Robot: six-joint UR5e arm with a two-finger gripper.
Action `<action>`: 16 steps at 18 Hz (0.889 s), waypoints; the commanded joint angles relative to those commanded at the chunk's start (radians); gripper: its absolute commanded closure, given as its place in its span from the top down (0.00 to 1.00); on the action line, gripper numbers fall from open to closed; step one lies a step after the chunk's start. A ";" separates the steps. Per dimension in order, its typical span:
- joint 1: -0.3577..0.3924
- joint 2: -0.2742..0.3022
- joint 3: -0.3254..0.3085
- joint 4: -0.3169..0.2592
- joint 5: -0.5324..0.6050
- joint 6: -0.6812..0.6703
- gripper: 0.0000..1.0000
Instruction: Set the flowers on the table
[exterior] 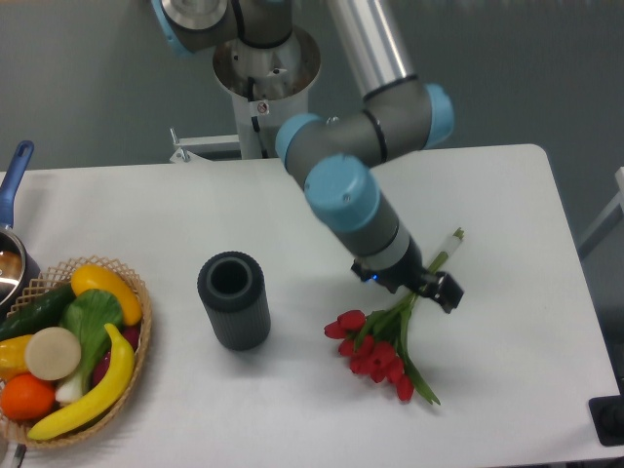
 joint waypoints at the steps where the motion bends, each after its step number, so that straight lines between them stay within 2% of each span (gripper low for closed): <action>1: 0.024 0.023 0.000 -0.018 -0.041 0.011 1.00; 2: 0.041 0.044 0.002 -0.035 -0.074 0.040 1.00; 5: 0.107 0.115 0.006 -0.139 -0.161 0.149 1.00; 7: 0.150 0.150 0.005 -0.183 -0.226 0.204 1.00; 10: 0.216 0.192 -0.006 -0.232 -0.307 0.326 1.00; 13: 0.268 0.229 -0.031 -0.273 -0.342 0.472 1.00; 16: 0.307 0.259 -0.066 -0.278 -0.355 0.570 1.00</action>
